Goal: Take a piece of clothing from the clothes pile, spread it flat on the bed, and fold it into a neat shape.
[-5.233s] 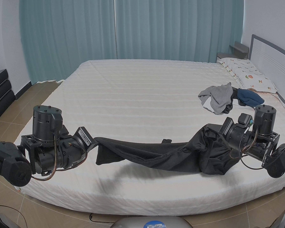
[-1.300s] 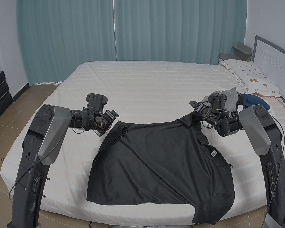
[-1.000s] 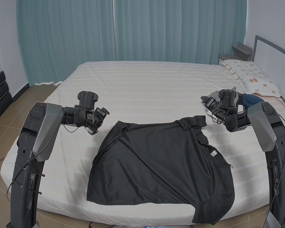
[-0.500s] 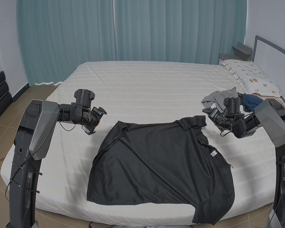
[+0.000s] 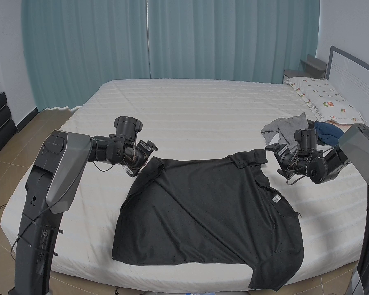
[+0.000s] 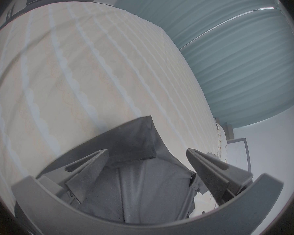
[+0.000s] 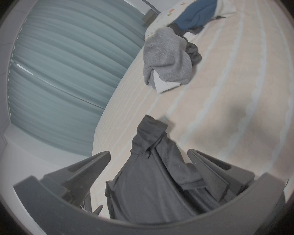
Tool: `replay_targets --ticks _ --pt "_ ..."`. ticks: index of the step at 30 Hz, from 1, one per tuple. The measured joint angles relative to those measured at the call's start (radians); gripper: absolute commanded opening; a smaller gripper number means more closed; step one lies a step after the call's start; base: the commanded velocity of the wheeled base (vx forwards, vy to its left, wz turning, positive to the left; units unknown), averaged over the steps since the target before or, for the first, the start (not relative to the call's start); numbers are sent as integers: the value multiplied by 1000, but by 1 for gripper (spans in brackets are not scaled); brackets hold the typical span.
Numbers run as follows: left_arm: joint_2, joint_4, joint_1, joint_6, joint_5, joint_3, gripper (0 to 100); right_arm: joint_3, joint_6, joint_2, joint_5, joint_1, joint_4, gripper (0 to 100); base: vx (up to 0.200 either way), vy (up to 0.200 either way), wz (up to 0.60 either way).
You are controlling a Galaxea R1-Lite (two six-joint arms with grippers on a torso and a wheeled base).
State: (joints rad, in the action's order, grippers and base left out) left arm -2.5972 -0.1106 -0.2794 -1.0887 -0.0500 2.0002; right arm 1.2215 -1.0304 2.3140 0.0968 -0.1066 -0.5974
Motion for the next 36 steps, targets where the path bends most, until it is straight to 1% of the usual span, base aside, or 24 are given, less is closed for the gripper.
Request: replay_targets --ticks 2,8,12,14,21,25,31,36 --pt "-1 13 -14 0 0 0 100 -22 -11 -8 11 -2 -10 100 0 0 0" --pt "-17 58 -53 -14 1 0 100 -111 -69 -22 31 -4 -174 100 0 0 0" --pt "-32 103 -77 -21 1 0 100 -181 -86 -19 41 -9 -298 100 0 0 0" --pt "-43 142 -87 -24 1 0 100 -210 -91 -13 44 -12 -331 100 0 0 0" --pt "-87 194 -102 -24 1 0 100 -240 -92 0 46 -16 -343 100 0 0 0" --pt "-109 258 -102 -23 9 0 100 -243 -93 2 46 -16 -344 100 0 0 0" --pt "-134 330 -78 -20 46 0 100 -249 -90 6 46 -16 -344 100 0 0 0" --pt "-150 362 -34 -17 52 0 100 -252 -86 11 46 -17 -346 100 0 0 0"
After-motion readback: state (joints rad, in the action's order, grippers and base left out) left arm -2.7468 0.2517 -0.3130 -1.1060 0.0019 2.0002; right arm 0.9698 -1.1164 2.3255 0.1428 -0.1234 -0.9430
